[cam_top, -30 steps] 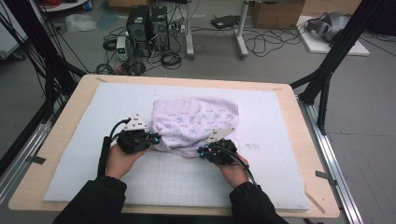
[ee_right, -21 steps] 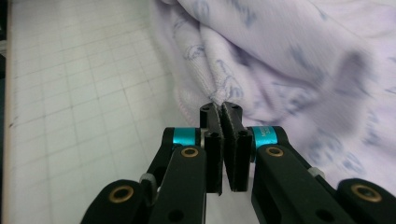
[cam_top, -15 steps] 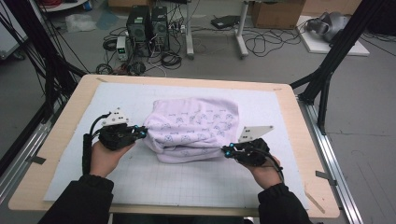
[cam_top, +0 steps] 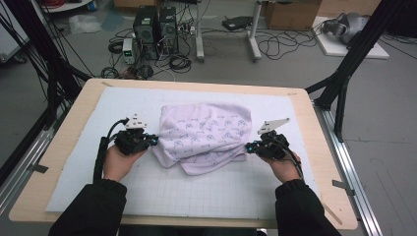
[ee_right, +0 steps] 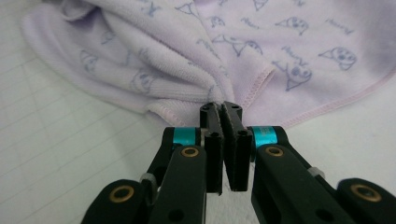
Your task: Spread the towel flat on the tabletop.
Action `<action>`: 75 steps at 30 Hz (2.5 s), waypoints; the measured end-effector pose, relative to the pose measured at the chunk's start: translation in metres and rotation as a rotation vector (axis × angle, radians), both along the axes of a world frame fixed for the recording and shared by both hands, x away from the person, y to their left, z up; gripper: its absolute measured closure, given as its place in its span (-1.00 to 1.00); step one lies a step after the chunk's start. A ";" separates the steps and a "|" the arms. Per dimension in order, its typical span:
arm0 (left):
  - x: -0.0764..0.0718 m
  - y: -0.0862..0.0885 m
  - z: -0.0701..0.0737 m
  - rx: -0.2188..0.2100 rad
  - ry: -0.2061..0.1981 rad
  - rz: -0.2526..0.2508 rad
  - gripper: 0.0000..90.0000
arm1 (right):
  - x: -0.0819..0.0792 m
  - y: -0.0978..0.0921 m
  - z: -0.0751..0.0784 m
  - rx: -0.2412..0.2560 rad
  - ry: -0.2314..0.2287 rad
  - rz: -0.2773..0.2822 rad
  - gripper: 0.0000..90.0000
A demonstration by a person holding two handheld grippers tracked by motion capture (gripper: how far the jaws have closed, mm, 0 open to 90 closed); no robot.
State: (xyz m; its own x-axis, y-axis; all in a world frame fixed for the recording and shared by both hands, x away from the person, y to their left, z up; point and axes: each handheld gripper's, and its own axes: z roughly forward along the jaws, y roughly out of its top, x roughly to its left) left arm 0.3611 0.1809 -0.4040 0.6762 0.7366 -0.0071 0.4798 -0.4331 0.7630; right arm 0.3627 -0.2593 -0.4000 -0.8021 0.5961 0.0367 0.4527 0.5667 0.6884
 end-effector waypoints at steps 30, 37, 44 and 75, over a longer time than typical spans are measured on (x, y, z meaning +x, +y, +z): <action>-0.034 -0.022 -0.023 -0.026 0.053 -0.135 0.40 | -0.042 0.052 -0.012 0.065 -0.093 0.136 0.21; -0.025 -0.030 -0.024 -0.035 0.031 -0.101 0.99 | -0.040 0.070 -0.022 0.030 -0.094 0.166 0.23; -0.039 -0.018 -0.006 -0.135 0.014 -0.168 0.41 | -0.046 0.068 -0.015 0.022 -0.131 0.173 0.24; -0.059 -0.015 0.055 -0.129 -0.088 -0.228 0.85 | -0.039 0.040 0.001 0.022 -0.207 0.091 0.21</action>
